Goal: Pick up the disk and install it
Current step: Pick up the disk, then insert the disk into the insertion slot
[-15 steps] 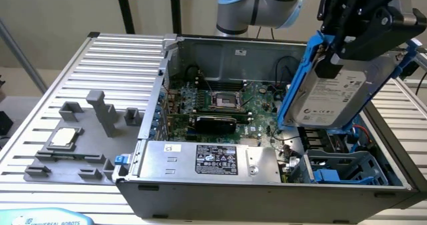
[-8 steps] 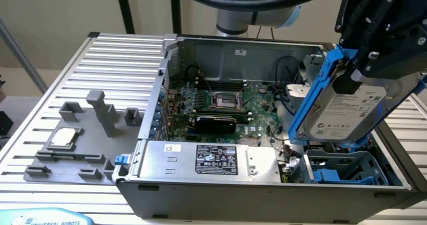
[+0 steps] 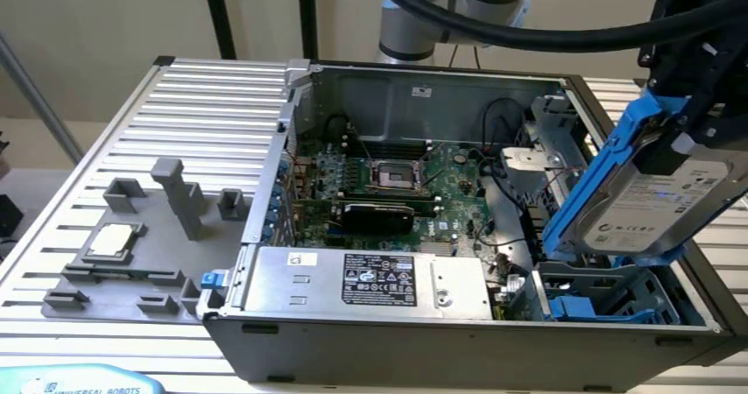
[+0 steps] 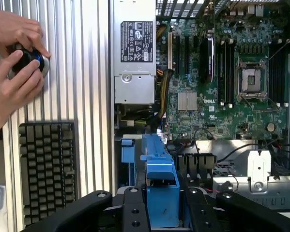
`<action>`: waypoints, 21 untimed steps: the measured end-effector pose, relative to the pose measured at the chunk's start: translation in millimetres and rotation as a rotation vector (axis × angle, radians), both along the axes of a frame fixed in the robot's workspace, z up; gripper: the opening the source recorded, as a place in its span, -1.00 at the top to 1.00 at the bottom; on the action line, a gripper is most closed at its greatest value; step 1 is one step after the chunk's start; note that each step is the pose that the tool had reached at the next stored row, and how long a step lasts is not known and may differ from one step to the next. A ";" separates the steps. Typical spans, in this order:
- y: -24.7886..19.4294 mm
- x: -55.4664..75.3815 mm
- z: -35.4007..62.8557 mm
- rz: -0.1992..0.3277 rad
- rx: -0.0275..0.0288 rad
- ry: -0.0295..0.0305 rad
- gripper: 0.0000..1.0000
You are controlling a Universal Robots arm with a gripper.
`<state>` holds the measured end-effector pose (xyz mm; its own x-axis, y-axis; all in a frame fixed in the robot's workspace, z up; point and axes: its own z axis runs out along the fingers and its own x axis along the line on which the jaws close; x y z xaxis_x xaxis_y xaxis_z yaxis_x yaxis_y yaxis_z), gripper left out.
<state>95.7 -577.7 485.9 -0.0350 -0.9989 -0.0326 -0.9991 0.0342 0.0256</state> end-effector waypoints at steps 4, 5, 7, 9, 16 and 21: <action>-0.5 12.6 -1.6 0.000 0.0003 0.0000 0.35; -0.5 13.1 -1.6 0.000 0.0004 -0.0001 0.35; -0.5 13.0 -1.6 0.000 0.0003 0.0000 0.35; -0.6 13.0 -1.6 0.000 0.0003 0.0000 0.35; -0.6 13.2 -1.6 0.000 0.0003 0.0000 0.35; -0.6 13.2 -1.6 0.000 0.0003 0.0000 0.35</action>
<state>108.8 -578.3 484.3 -0.0349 -0.9988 -0.0330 -0.9991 0.0341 0.0256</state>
